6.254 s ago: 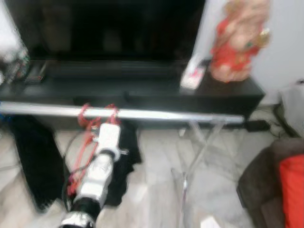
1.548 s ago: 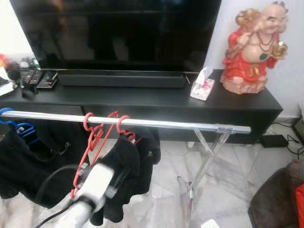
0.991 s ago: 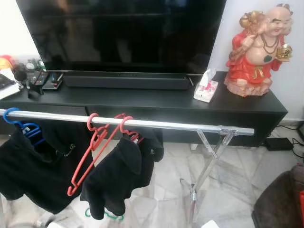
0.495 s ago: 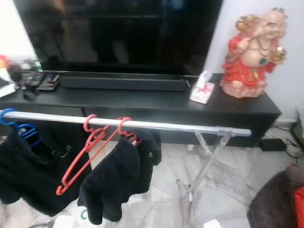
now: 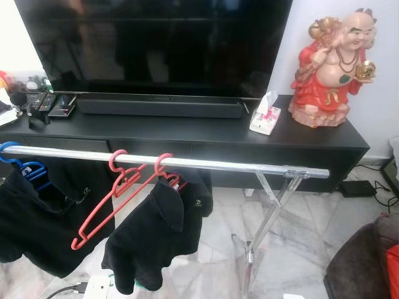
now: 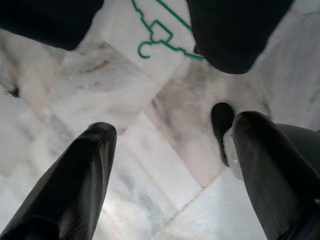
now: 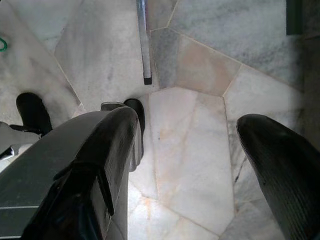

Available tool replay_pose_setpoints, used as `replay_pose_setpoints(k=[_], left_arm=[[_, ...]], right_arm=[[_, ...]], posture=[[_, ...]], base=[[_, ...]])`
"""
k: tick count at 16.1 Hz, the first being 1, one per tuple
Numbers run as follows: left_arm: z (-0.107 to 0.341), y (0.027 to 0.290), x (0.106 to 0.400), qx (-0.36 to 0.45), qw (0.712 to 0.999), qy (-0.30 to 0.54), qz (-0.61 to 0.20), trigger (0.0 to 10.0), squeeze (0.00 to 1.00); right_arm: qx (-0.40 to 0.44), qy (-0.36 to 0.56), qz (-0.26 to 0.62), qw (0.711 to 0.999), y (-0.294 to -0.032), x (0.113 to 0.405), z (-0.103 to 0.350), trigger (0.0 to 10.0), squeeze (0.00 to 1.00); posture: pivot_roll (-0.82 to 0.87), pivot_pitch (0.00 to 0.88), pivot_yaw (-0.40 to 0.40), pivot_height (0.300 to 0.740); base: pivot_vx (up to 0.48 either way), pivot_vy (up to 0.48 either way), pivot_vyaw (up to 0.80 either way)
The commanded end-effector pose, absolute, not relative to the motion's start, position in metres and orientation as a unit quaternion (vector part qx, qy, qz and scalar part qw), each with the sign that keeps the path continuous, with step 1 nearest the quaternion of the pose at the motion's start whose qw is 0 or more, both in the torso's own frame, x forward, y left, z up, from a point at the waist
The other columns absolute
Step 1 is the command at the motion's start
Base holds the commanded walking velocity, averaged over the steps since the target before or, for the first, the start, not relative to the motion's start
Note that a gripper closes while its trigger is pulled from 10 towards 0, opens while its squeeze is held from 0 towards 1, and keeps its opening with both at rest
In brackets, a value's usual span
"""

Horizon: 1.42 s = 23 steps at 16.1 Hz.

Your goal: Hang hanger

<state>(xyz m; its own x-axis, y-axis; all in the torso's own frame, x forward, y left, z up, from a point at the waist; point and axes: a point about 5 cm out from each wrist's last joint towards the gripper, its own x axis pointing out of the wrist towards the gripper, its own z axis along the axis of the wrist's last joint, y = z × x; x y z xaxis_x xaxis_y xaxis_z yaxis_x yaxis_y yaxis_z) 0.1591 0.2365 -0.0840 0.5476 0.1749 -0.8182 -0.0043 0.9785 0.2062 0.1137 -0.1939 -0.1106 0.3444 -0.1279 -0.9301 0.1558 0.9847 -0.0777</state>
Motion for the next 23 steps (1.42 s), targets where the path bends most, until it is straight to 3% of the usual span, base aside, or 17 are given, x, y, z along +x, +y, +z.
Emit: replay_pose_setpoints(k=[1,11,23], left_arm=[[-0.085,0.23,0.162,0.089,0.876,0.473,0.035,10.0,0.0],[-0.093,0.227,0.143,0.068,0.866,0.494,0.032,10.0,0.0],[-0.089,0.226,0.154,0.063,0.878,0.474,0.027,10.0,0.0]], right_arm=[[0.021,0.565,-0.084,0.82,-0.193,0.114,-0.111,10.0,0.0],[-0.009,0.54,-0.041,0.84,-0.193,0.121,-0.108,10.0,0.0],[-0.013,0.537,-0.038,0.842,-0.194,0.119,-0.108,10.0,0.0]], posture=[[-0.08,0.0,-0.024,0.74],[-0.08,0.0,-0.048,0.74],[-0.09,0.0,-0.036,0.74]], base=[[0.0,0.0,0.0],[0.0,0.0,0.0],[0.0,0.0,0.0]])
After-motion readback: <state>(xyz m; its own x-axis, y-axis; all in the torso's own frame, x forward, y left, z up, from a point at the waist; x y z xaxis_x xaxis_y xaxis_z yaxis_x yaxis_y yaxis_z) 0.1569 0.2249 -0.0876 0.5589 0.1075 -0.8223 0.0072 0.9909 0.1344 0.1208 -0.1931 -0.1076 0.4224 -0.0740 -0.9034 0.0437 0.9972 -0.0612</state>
